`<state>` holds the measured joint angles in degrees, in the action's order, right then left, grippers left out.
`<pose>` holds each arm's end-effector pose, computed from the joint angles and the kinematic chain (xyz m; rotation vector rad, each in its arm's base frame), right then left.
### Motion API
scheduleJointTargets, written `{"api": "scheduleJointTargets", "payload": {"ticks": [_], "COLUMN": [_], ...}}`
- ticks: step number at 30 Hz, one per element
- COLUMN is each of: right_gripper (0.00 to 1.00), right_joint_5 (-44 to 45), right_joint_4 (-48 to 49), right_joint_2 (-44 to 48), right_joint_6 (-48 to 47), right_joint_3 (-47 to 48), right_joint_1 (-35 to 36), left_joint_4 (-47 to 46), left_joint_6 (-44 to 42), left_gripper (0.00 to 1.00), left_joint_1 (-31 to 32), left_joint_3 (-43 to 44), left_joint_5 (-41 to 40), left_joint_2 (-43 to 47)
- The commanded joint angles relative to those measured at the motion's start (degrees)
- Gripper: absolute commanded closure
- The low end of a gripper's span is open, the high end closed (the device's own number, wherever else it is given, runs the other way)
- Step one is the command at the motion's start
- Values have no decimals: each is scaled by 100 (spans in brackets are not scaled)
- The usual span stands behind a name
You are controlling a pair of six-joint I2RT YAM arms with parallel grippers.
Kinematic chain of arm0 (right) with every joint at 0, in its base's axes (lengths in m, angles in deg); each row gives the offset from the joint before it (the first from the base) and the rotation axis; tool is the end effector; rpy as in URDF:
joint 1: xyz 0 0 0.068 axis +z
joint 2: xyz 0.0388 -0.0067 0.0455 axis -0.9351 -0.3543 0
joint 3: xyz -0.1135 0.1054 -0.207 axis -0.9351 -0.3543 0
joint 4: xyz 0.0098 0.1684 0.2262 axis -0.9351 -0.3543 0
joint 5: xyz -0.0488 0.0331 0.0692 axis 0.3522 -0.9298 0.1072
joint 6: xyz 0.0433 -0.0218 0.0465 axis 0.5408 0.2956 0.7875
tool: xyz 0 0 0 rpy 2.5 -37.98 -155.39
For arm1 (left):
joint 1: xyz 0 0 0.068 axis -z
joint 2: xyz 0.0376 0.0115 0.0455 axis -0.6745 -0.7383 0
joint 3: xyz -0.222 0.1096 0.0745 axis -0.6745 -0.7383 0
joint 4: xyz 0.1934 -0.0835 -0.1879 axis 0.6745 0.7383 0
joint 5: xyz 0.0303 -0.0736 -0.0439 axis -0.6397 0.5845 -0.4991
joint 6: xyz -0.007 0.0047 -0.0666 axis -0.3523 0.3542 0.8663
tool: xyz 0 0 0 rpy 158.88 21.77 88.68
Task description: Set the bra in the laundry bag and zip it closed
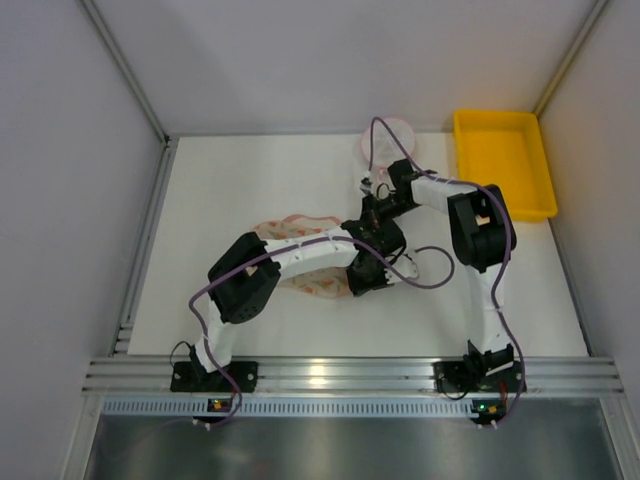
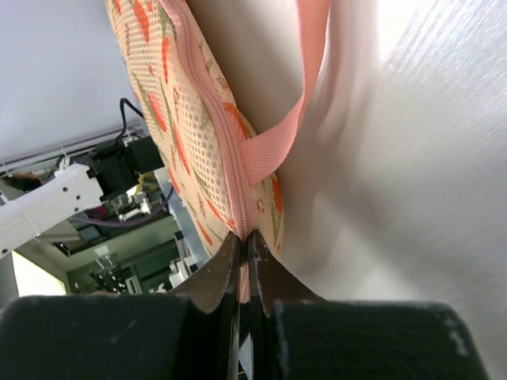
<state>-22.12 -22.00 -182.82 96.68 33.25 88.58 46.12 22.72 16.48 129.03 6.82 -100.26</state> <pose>0.4014 0.1899 0.0987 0.3288 -2.6319 -1.5528 0.2147 -0.3707 0.1414 1.9348 2.2449 -0.3053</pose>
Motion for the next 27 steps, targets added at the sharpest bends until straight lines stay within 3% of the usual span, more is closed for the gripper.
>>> {"api": "scheduleJointTargets", "payload": {"ticks": [1, 5, 6, 7, 8, 11, 13, 18, 22, 27], "right_gripper": [100, 100, 96, 87, 66, 31, 22, 23, 29, 34], "right_joint_5": [182, 174, 156, 174, 191, 297, 454, 386, -71, -520], "right_joint_4": [245, 420, 421, 386, 342, 105, -79, -555, -38, 561], "right_joint_2": [-132, -228, -202, -167, -124, 140, 360, 676, 1001, 958], "right_joint_6": [-163, 117, 144, 144, 92, -136, -425, -770, -132, 311], "right_joint_3": [441, 739, 766, 784, 775, 540, 381, -173, -1146, -1580], "right_joint_1": [-8, 0, 0, 0, -8, -78, -219, -675, -721, -458], "left_joint_4": [63, 54, 54, 45, 28, 28, 28, -86, -297, -455], "left_joint_6": [282, 317, 352, 387, 422, 519, 563, 598, 563, 484], "left_gripper": [100, 100, 100, 100, 100, 100, 100, 100, 100, 100], "left_joint_1": [122, 158, 158, 140, 131, 26, -44, -150, -177, -185], "left_joint_3": [-374, -464, -419, -341, -262, 134, 398, 767, 908, 996], "left_joint_5": [754, 685, 623, 553, 509, 395, 289, 122, -9, -221], "left_joint_2": [461, 488, 471, 427, 401, 208, 67, -65, -74, -145]}}
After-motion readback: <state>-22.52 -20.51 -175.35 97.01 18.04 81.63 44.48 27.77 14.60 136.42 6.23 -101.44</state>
